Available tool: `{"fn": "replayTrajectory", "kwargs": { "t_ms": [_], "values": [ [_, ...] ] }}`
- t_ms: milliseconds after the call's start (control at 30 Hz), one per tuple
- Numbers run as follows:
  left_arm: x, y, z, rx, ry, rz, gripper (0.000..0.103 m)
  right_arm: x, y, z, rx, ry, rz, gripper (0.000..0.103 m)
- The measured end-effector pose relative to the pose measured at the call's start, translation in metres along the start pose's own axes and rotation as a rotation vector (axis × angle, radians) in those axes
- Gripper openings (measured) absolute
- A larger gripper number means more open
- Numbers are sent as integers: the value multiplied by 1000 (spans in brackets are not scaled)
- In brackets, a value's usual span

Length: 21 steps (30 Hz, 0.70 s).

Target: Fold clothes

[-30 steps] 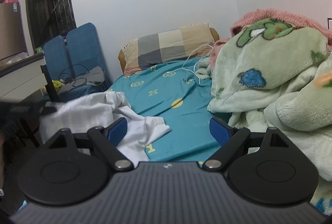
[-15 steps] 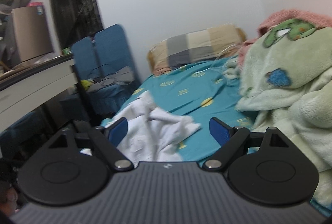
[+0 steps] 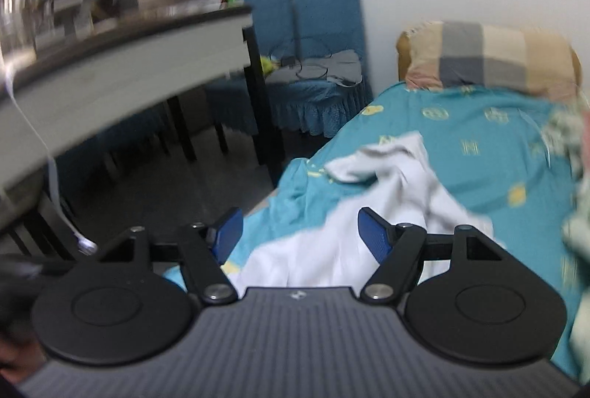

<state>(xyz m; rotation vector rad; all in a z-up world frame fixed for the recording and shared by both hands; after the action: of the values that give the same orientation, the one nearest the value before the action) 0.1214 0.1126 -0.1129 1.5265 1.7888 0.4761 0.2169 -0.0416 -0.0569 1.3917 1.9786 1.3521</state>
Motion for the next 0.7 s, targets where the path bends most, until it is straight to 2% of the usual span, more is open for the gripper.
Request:
{"fn": "replayTrajectory", "kwargs": {
  "t_ms": [133,267,300,333,367,433,500,700],
  "values": [
    [22,3,8,15,-3,-74,46,-14,22,82,56,-177,-108,70],
    [27,3,18,28,-9,-64,48,-53,23,147,143,-383,-227,69],
    [27,3,20,33,-12,-62,48,-66,18,156,176,-425,-236,64],
    [27,2,22,36,-14,-65,48,-75,12,162,211,-443,-231,32],
    [26,2,25,39,-16,-68,48,-84,8,165,237,-459,-222,19],
    [24,3,27,38,-23,-66,48,-100,4,150,223,-473,-165,12],
    [22,3,27,33,-33,-67,48,-116,2,134,203,-488,-108,11],
    [17,8,22,4,-65,-82,48,-165,4,10,19,-559,166,10]
  ]
}}
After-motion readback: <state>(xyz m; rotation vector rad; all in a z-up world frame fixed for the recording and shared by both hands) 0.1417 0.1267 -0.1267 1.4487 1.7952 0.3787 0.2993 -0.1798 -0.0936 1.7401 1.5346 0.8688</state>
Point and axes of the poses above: each gripper's, at about its wrist camera, not at the fingertips, and z roughly the way its jaws point, x to its left, y to its top, the point moved 9 cm from there along z, roughly the way its jaws point, and after that the axes turned 7 degrees about z, right-handed, at the moved point
